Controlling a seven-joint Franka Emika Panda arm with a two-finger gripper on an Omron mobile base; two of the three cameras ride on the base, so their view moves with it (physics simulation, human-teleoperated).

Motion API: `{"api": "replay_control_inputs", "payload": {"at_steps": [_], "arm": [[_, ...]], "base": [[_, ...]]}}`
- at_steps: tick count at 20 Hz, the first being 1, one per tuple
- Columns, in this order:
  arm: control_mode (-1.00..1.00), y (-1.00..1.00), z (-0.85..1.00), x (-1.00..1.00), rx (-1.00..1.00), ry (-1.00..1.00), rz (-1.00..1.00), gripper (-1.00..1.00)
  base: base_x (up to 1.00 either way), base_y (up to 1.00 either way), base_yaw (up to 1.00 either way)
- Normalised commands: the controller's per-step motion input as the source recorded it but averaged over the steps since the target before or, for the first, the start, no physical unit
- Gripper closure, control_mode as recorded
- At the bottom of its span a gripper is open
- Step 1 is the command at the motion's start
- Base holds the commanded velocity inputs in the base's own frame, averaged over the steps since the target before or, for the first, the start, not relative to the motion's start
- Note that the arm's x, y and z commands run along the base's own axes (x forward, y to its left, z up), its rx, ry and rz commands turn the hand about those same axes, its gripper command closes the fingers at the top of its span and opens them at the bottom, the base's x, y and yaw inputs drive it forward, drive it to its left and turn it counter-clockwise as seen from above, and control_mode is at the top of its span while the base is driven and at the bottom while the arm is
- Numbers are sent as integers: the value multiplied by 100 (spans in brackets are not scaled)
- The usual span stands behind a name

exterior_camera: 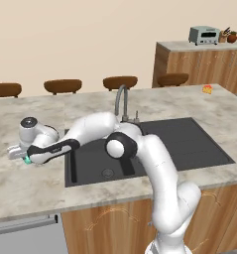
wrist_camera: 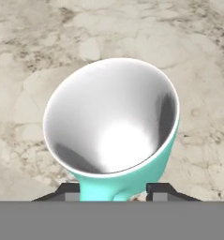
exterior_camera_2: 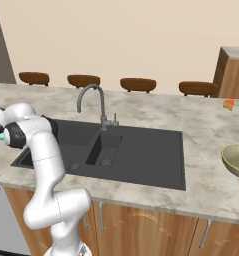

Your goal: Pick the mug and place it in the sink. Pick the bowl and place it in the open cabinet and then close the cabinet.

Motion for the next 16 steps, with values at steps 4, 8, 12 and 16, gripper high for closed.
{"api": "replay_control_inputs", "payload": {"at_steps": [4,8,12,16], "arm": [[-100,-22,-21,-14,4,2,-6,100],[-100,-64,-14,-29,10,6,-13,100],[-100,-59,17,-18,11,3,-17,100],[-100,-49,14,-7,5,2,-29,100]], "base": [[0,0,0],[0,0,0],[0,0,0],[0,0,0]]}}
